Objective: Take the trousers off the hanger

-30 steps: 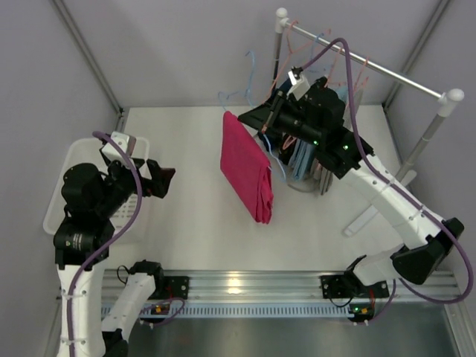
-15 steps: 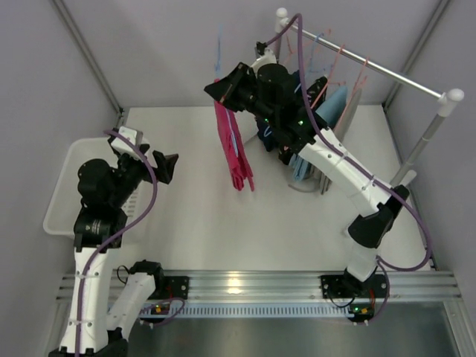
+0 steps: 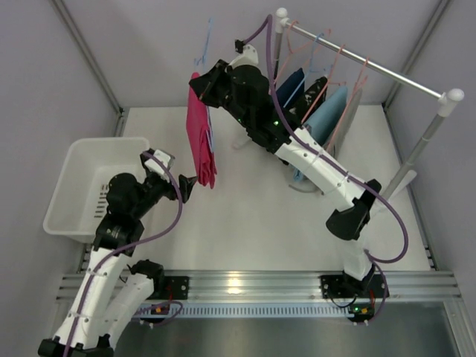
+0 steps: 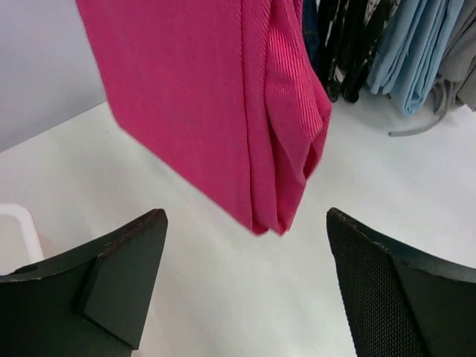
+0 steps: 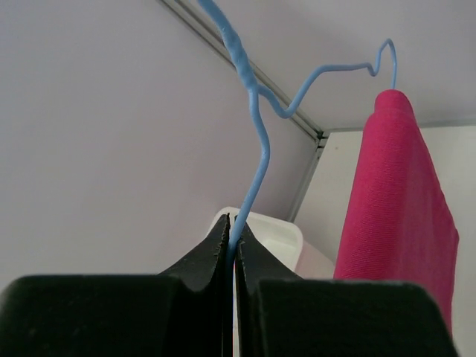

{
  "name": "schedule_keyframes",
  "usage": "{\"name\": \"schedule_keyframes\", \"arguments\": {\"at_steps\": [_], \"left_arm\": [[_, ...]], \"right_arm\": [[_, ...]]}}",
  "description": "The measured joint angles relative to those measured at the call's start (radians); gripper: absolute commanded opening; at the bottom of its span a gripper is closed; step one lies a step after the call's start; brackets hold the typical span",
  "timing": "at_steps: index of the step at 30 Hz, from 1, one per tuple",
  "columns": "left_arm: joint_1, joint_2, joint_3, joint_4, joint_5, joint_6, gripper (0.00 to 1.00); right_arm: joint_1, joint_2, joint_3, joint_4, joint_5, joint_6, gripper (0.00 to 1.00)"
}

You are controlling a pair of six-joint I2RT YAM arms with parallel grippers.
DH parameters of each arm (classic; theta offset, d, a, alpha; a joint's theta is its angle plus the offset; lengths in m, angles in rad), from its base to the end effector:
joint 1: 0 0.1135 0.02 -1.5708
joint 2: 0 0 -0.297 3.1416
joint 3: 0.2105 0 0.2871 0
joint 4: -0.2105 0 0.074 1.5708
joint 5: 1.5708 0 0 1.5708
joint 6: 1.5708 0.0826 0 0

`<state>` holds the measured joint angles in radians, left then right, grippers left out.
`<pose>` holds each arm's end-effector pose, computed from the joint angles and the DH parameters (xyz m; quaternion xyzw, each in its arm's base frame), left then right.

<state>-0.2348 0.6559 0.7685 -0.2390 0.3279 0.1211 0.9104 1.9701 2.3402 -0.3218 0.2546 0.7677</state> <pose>0.1960 -0.0742 0.3666 0.2372 0.7095 -0.1593 0.6442 0.3411 0.4052 0.5520 0.0429 0.6891 0.4758 0.5450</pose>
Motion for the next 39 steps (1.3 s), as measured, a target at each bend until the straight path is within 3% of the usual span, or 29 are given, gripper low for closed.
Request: {"name": "schedule_keyframes", "arguments": {"at_steps": [5, 10, 16, 20, 26, 30, 33, 39], "left_arm": [[-0.026, -0.046, -0.074, -0.018, -0.005, 0.029, 0.92], [-0.090, 0.079, -0.066, -0.008, -0.024, -0.038, 0.97], [-0.275, 0.148, -0.069, 0.078, -0.178, -0.109, 0.99], [-0.304, 0.203, -0.064, 0.171, -0.280, -0.161, 0.99], [-0.304, 0.294, -0.052, 0.270, -0.459, -0.178, 0.86], [-0.300, 0.302, -0.047, 0.325, -0.547, -0.161, 0.68], [-0.282, 0.302, -0.037, 0.336, -0.584, -0.146, 0.61], [-0.227, 0.303, -0.015, 0.346, -0.629, -0.115, 0.61]], "right_arm": [[0.001, 0.039, 0.024, 0.000, 0.058, -0.043, 0.00], [0.001, 0.052, 0.032, 0.002, 0.100, -0.068, 0.00], [0.001, 0.052, 0.039, 0.010, 0.131, -0.083, 0.00], [0.001, 0.052, 0.039, 0.013, 0.142, -0.091, 0.00], [0.001, 0.052, 0.039, 0.014, 0.134, -0.093, 0.00], [0.001, 0.052, 0.039, 0.014, 0.118, -0.091, 0.00], [0.002, 0.051, 0.038, 0.014, 0.109, -0.091, 0.00], [0.002, 0.045, 0.037, 0.014, 0.088, -0.081, 0.00]]}}
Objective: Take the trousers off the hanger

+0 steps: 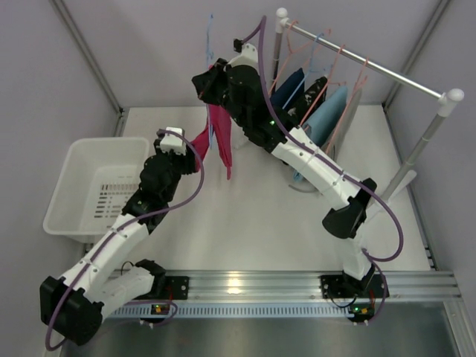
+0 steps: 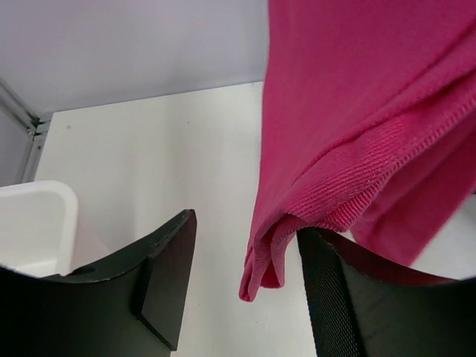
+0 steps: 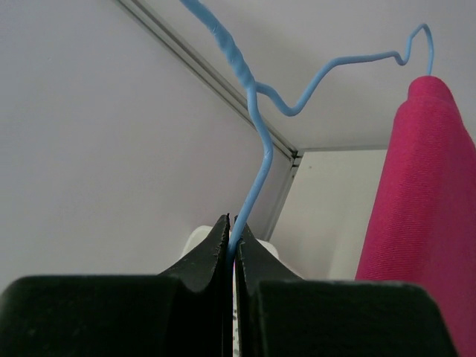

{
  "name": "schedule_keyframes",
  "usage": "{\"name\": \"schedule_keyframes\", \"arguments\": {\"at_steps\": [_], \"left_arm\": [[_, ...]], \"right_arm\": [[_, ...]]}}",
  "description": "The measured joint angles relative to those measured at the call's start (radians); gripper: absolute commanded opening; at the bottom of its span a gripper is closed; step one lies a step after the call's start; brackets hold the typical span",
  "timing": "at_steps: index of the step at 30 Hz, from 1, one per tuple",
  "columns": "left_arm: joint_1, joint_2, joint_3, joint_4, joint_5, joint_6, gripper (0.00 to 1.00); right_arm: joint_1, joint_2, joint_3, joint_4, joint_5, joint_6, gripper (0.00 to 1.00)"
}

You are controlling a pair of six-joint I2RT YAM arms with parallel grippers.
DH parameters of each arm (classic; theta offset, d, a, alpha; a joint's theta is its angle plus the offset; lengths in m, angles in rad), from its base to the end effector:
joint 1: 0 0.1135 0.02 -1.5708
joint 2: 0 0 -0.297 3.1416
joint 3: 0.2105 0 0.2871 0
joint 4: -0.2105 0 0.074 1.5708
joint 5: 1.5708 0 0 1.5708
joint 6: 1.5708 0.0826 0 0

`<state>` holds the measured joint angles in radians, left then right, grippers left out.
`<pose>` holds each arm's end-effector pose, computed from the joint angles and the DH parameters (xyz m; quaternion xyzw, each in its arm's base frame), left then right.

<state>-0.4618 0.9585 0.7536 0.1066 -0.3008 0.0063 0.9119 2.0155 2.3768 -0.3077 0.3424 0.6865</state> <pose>0.2692 -0.1067 0.3431 0.0720 0.7360 -0.0417 0.6719 0.3530 0.4106 0.5451 0.0466 0.6875 0.4309 0.5827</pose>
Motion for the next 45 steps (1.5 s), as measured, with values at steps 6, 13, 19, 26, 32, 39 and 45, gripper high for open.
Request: {"name": "schedule_keyframes", "arguments": {"at_steps": [6, 13, 19, 26, 32, 39, 45], "left_arm": [[0.040, 0.012, 0.023, 0.015, 0.033, -0.007, 0.76], [0.041, 0.027, 0.024, 0.028, 0.188, -0.049, 0.87], [0.041, 0.053, 0.029, 0.052, 0.213, -0.068, 0.85], [0.041, 0.065, 0.037, 0.084, 0.187, -0.083, 0.65], [0.043, 0.066, 0.037, 0.104, 0.176, -0.087, 0.47], [0.050, 0.066, 0.057, 0.102, 0.176, -0.085, 0.00], [0.051, 0.066, 0.105, 0.066, 0.179, -0.085, 0.00]], "right_arm": [[0.000, -0.006, -0.016, 0.000, -0.013, 0.021, 0.00], [0.000, -0.011, -0.027, 0.000, -0.035, 0.041, 0.00], [0.002, -0.011, -0.027, -0.001, -0.052, 0.058, 0.00], [0.005, -0.011, -0.027, -0.001, -0.067, 0.077, 0.00], [0.010, -0.017, -0.035, -0.001, -0.079, 0.085, 0.00], [0.010, -0.080, -0.122, -0.012, -0.117, 0.106, 0.00], [0.009, -0.136, -0.206, -0.007, -0.135, 0.111, 0.00]]}}
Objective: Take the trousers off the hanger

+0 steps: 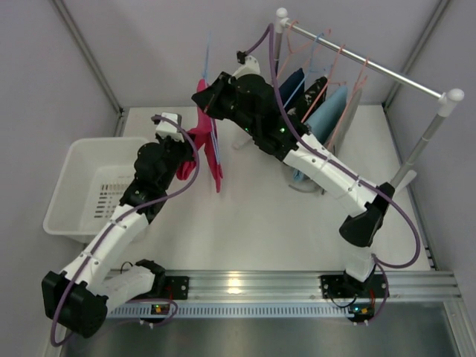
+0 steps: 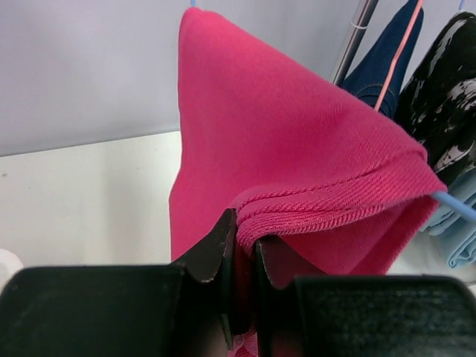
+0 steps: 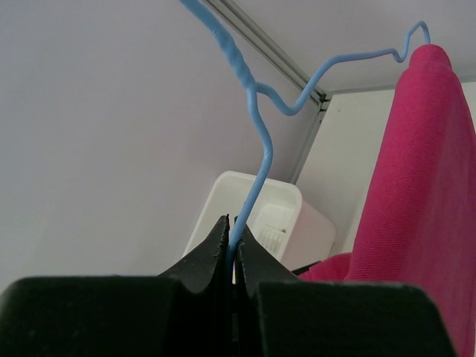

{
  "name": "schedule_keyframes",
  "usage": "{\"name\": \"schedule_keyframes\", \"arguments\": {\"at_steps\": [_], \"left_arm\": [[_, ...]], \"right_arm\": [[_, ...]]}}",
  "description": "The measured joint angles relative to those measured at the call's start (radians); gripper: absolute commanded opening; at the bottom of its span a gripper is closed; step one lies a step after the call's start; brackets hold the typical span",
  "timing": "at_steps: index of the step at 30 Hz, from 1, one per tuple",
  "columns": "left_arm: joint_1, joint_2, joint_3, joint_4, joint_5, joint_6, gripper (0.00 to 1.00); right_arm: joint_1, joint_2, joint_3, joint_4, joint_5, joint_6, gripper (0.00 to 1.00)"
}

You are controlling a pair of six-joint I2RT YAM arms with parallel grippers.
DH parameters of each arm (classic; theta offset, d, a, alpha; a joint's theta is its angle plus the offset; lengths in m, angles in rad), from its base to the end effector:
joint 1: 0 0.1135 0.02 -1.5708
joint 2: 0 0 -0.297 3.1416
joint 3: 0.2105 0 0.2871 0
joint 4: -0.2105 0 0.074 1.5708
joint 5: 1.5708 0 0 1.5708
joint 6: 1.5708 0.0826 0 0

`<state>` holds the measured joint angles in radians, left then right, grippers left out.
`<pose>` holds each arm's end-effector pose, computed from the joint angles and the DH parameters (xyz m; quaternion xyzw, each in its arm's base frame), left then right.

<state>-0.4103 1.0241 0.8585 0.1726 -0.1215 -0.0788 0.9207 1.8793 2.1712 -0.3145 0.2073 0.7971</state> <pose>0.2868 -0.1138 0.3812 0.0736 0.7008 -0.1300 0.6976 0.3262 0.4009 0.5312 0.0283 0.7143 0.4781 0.5102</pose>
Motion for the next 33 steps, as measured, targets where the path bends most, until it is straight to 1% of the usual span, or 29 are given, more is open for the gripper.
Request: {"name": "schedule_keyframes", "arguments": {"at_steps": [12, 17, 20, 27, 33], "left_arm": [[0.011, -0.001, 0.202, -0.179, 0.029, -0.043, 0.00], [0.014, -0.001, 0.283, -0.261, 0.023, -0.051, 0.00], [0.014, 0.000, 0.328, -0.309, -0.005, -0.048, 0.00], [0.018, 0.002, 0.500, -0.319, -0.068, 0.007, 0.00], [0.018, 0.013, 0.653, -0.294, -0.138, 0.114, 0.00]], "right_arm": [[-0.021, -0.092, -0.219, 0.044, -0.037, -0.011, 0.00], [-0.024, -0.104, -0.278, 0.084, -0.042, -0.012, 0.00], [-0.027, -0.124, -0.314, 0.100, -0.044, -0.018, 0.00], [-0.037, -0.184, -0.462, 0.138, -0.053, -0.066, 0.00], [-0.040, -0.229, -0.576, 0.160, -0.076, -0.089, 0.00]]}}
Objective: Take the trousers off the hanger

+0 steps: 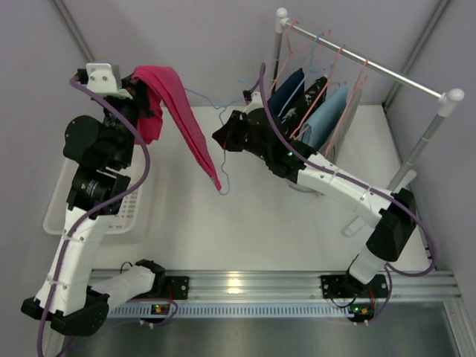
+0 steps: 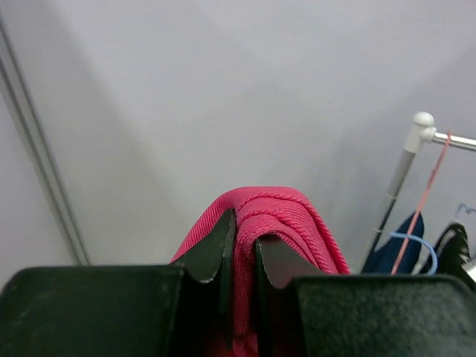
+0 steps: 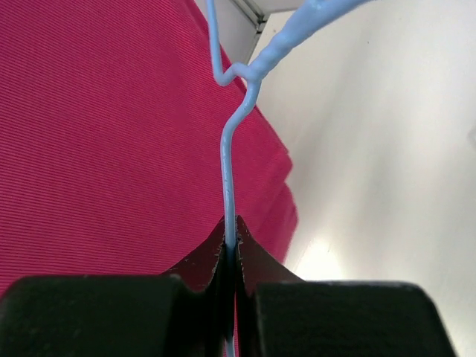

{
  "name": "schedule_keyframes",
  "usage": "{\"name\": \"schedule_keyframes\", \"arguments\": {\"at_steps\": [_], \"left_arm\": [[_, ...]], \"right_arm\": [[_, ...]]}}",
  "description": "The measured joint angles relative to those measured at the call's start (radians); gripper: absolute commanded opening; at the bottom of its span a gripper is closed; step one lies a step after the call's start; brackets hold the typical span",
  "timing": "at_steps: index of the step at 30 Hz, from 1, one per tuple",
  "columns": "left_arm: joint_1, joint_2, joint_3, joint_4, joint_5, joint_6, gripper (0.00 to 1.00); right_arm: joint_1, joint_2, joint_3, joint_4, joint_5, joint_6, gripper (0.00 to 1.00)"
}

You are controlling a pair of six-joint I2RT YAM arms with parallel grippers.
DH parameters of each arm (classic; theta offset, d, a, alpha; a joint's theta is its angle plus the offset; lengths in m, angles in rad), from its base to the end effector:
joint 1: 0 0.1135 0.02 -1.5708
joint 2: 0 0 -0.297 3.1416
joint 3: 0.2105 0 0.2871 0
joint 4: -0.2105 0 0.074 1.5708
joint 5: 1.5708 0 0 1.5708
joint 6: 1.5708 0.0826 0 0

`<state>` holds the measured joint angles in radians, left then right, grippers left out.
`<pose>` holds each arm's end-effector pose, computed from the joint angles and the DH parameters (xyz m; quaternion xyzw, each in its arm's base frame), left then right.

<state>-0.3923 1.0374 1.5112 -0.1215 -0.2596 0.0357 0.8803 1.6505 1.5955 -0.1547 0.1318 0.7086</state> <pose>0.2260 -0.0706 0.6038 0.0168 0.5770 -0.0713 0.8134 0.3139 0.3629 0.4216 -0.0252 0.7762 0.4121 0.4764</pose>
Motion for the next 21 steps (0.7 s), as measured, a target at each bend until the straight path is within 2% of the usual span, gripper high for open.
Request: {"name": "schedule_keyframes", "arguments": {"at_steps": [14, 21], "left_arm": [[0.000, 0.139, 0.281, 0.149, -0.248, 0.343, 0.00], [0.000, 0.138, 0.319, 0.248, -0.365, 0.564, 0.00]], "right_arm": [[0.000, -0.071, -0.090, 0.023, -0.032, -0.029, 0.00], [0.000, -0.077, -0.090, 0.027, -0.045, -0.029, 0.00]]}}
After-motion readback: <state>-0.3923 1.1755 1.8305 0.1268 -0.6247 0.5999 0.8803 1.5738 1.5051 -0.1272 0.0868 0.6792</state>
